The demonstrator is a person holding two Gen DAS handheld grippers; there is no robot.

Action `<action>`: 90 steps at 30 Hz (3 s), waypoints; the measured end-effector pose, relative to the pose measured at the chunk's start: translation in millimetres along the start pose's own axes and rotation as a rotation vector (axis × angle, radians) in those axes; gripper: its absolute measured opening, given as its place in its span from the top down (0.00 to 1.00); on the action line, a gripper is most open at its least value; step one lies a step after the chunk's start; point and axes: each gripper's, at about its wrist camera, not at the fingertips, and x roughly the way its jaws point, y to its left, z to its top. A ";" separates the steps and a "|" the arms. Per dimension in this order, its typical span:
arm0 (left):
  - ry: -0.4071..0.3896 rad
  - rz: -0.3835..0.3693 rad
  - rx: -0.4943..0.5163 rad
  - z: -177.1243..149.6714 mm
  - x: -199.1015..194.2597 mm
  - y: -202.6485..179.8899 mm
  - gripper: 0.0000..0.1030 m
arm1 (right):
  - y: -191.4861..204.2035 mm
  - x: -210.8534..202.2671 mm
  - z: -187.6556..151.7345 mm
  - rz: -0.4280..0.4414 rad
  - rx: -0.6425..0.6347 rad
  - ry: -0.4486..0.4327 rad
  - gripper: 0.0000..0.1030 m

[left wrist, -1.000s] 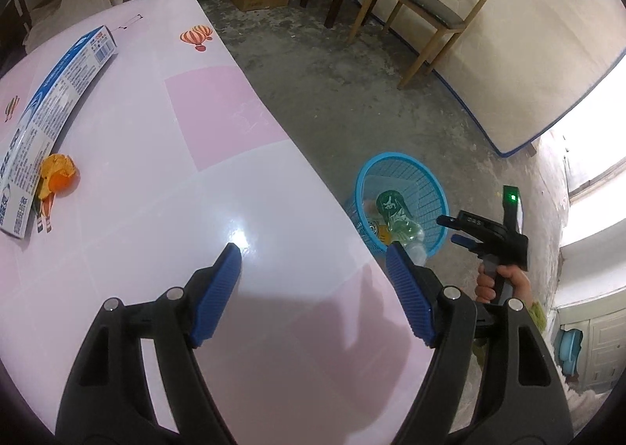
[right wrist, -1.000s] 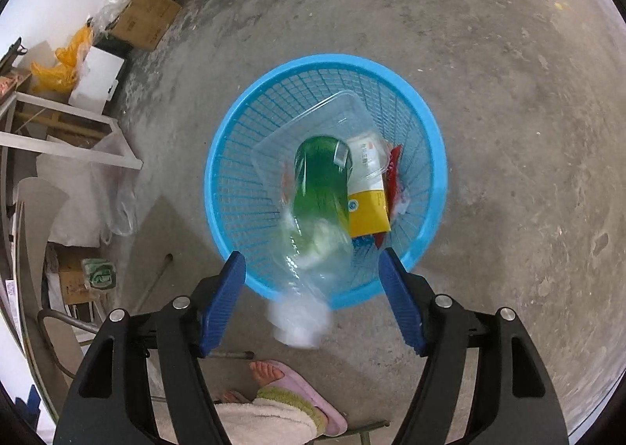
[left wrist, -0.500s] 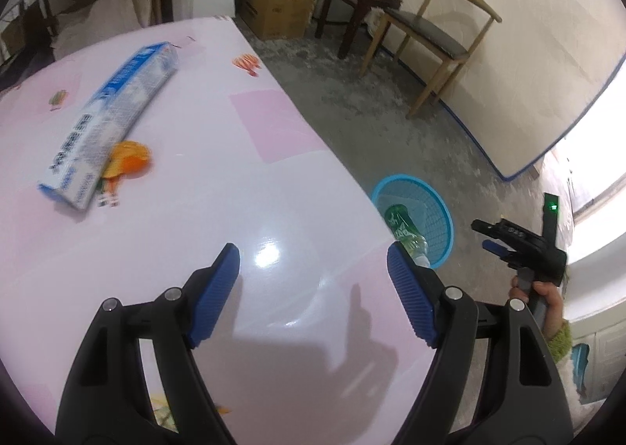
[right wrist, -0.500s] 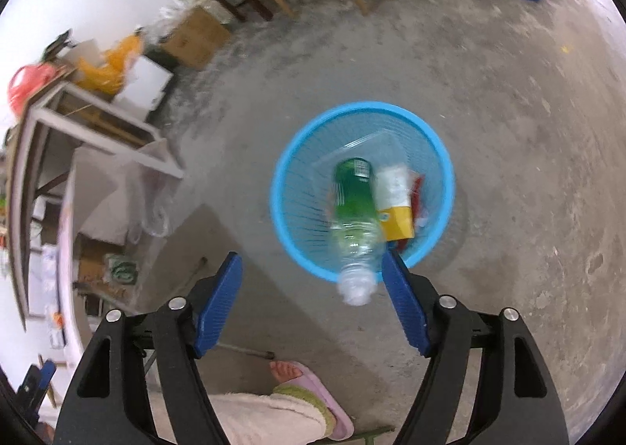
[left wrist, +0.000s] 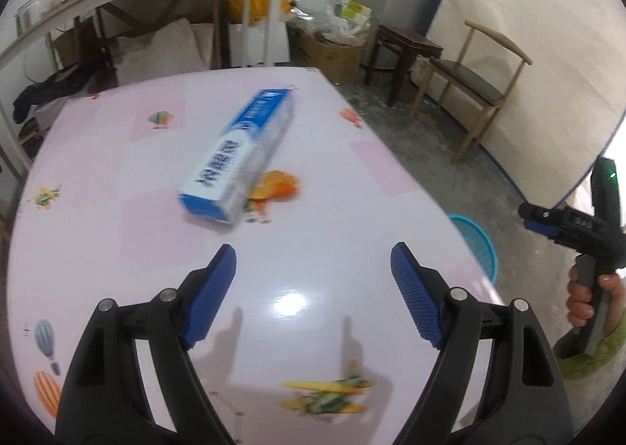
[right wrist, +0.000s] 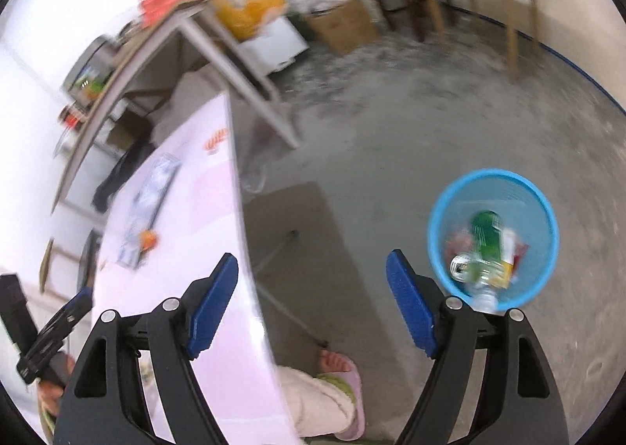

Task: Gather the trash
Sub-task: 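Move both tools back to the table toward the toothpaste box and orange peel, then grasp the toothpaste box with the left tool while the right tool grasps the orange peel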

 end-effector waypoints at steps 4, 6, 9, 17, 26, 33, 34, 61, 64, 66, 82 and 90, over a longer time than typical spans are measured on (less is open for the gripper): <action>-0.020 0.017 -0.032 2.0 -8.7 23.8 0.25 | 41.4 8.4 -0.2 0.049 -0.082 0.029 0.26; -0.028 0.022 -0.046 3.3 -10.8 31.5 0.24 | 59.1 11.8 -3.5 0.066 -0.109 0.040 0.26; -0.032 0.021 -0.055 6.0 -9.1 43.5 0.23 | 85.0 20.4 -7.0 0.086 -0.155 0.071 0.26; -0.004 0.034 -0.052 11.1 10.1 69.5 0.22 | 143.1 42.3 -8.2 0.120 -0.266 0.120 0.32; 0.027 -0.039 -0.099 28.0 36.4 100.3 0.22 | 177.7 80.5 -1.1 0.165 -0.287 0.205 0.49; 0.079 -0.080 -0.123 38.7 68.0 109.9 0.22 | 184.5 101.4 0.0 0.166 -0.292 0.244 0.50; 0.087 -0.096 -0.130 39.3 72.3 110.5 0.22 | 184.6 104.4 0.7 0.163 -0.293 0.248 0.50; 0.071 -0.082 -0.158 40.8 96.7 120.0 0.53 | 244.4 185.0 14.1 0.112 -0.590 0.288 0.81; 0.073 -0.053 -0.167 35.6 90.2 125.8 0.53 | 248.4 181.5 6.6 0.078 -0.633 0.270 0.86; 0.076 -0.039 -0.175 30.0 84.0 129.6 0.53 | 247.9 177.6 5.7 0.076 -0.631 0.269 0.89; 0.029 0.047 -0.289 -79.6 -16.1 104.7 0.53 | 193.2 94.2 -57.6 0.108 -0.497 0.303 0.90; 0.027 0.048 -0.370 -126.4 -56.5 84.9 0.52 | 169.5 63.4 -83.8 0.105 -0.430 0.282 0.90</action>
